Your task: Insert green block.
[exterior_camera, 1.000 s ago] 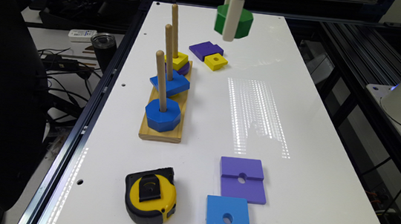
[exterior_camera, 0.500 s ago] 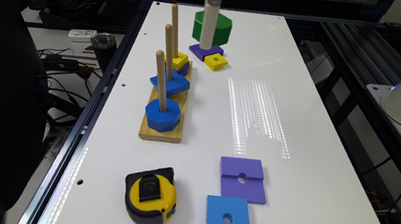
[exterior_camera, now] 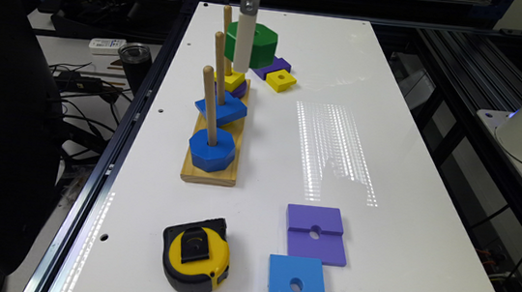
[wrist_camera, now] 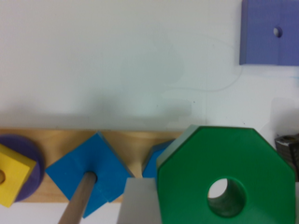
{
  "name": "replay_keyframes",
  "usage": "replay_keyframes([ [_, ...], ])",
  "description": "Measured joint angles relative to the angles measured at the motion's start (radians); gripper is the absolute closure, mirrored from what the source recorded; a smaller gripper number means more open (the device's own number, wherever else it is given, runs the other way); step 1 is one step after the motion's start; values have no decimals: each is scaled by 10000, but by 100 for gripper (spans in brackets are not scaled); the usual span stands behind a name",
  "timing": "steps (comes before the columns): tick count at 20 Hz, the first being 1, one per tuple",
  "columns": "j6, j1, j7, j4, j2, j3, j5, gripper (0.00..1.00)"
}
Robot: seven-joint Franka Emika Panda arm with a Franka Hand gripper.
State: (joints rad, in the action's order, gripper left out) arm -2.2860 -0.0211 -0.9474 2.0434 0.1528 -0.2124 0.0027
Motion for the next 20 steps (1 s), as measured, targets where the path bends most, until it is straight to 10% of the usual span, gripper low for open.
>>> replay_keyframes([
  [20, 13, 27, -187, -479, 405, -126, -118, 100],
])
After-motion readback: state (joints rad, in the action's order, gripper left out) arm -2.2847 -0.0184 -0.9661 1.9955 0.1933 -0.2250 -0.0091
